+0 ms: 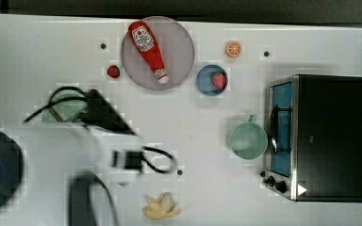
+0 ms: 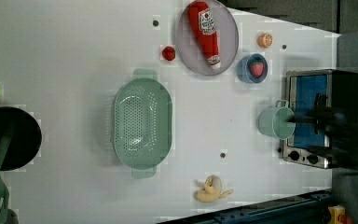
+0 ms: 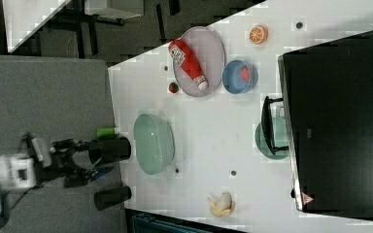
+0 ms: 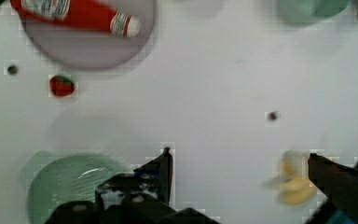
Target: Drag strainer left to right.
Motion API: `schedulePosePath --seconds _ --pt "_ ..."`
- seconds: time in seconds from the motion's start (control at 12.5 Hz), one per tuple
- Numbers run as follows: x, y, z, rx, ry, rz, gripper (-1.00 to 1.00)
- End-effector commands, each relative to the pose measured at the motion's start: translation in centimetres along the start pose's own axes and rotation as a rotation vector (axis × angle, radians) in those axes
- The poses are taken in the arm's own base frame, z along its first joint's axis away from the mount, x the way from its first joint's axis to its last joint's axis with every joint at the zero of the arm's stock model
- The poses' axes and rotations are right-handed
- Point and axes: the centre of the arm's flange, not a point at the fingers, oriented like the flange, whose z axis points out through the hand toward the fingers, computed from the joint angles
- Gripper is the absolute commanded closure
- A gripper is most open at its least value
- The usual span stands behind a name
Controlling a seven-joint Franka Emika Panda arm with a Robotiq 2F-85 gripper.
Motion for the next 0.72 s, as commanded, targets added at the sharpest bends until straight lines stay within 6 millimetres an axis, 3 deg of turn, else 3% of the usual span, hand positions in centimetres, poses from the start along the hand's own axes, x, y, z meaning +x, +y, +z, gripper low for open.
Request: schedulePosePath --seconds 0.08,0.4,0.72 --pt "-6.4 -3.6 2.7 0.032 -0.006 0.222 -1.0" --pt "-11.3 -8.9 10.2 0.028 -0.094 0.44 -1.0" --pt "-13.4 -12.0 18.5 -0.001 -0.205 0.599 -1.0"
